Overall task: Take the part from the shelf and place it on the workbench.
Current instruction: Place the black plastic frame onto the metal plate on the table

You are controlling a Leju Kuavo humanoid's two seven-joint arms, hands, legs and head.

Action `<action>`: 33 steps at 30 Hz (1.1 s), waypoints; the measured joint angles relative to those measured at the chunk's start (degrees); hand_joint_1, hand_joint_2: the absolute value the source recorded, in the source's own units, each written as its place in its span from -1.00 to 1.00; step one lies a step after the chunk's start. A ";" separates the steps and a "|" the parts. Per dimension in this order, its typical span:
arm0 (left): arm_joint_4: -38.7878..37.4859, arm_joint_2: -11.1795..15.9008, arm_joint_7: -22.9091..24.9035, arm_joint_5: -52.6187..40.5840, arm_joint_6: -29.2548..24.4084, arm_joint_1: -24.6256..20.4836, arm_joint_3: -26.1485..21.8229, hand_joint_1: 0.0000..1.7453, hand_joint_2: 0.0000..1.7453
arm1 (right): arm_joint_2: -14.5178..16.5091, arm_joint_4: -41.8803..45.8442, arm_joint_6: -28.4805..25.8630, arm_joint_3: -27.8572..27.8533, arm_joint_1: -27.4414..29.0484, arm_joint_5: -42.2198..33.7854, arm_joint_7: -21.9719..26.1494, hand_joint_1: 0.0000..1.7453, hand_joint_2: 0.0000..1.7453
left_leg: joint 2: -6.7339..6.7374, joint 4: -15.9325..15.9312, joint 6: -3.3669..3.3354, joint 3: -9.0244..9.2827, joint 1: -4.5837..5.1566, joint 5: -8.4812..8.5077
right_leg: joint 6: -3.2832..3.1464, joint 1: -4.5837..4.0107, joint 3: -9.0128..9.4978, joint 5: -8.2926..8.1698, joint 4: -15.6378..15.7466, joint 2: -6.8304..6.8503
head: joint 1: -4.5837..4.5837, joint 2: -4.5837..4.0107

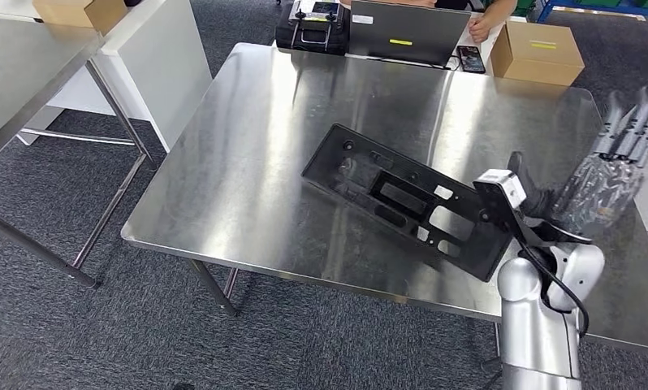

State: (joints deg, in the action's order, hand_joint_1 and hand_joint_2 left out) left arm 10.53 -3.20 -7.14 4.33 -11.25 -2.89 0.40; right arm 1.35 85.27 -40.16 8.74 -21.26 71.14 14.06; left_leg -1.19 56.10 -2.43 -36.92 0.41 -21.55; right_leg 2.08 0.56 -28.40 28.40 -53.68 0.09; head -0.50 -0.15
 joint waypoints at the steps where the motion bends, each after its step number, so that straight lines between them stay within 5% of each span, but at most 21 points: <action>1: -0.02 -0.02 -0.08 0.02 -0.21 0.09 -0.22 -1.00 -1.00 | 0.51 3.20 -0.01 -0.47 1.60 -0.50 1.29 -1.00 -1.00 | -0.01 0.00 -0.01 0.05 0.00 -0.04 | -0.04 0.00 0.05 0.04 0.00 0.02 | 0.01 0.00; 10: -0.04 -0.33 -1.46 -0.11 -1.16 0.24 -0.88 -1.00 -1.00 | 2.63 14.33 -0.01 -2.57 6.69 -4.68 5.47 -1.00 -1.00 | 0.09 -0.01 0.12 0.41 -0.02 -0.22 | -0.17 -0.01 0.34 0.16 0.00 -0.14 | 0.01 0.00; 28: -0.04 -0.55 -1.74 -0.08 -1.42 0.24 -1.82 -1.00 -1.00 | 3.53 16.79 0.01 -3.47 7.75 -5.77 6.33 -1.00 -1.00 | 0.09 -0.01 0.12 0.46 -0.02 -0.22 | -0.17 -0.01 0.38 0.16 0.00 -0.14 | 0.01 0.00; 33: -0.04 -0.64 -4.51 0.85 -1.73 0.25 -2.27 -1.00 -1.00 | 4.16 19.62 0.01 -3.40 10.61 -17.24 14.62 -1.00 -1.00 | 0.06 0.00 0.11 0.47 -0.02 -0.24 | -0.12 0.00 0.42 0.21 0.00 -0.10 | 0.02 0.00</action>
State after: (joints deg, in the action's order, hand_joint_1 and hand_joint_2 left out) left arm 10.49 -3.84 -11.65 5.17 -12.99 -2.64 -1.87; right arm 5.50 104.90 -40.15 5.34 -10.66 53.90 28.67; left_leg -1.13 56.10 -2.32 -36.45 0.39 -21.79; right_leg 1.96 0.56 -27.98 28.62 -53.68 -0.01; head -0.48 -0.15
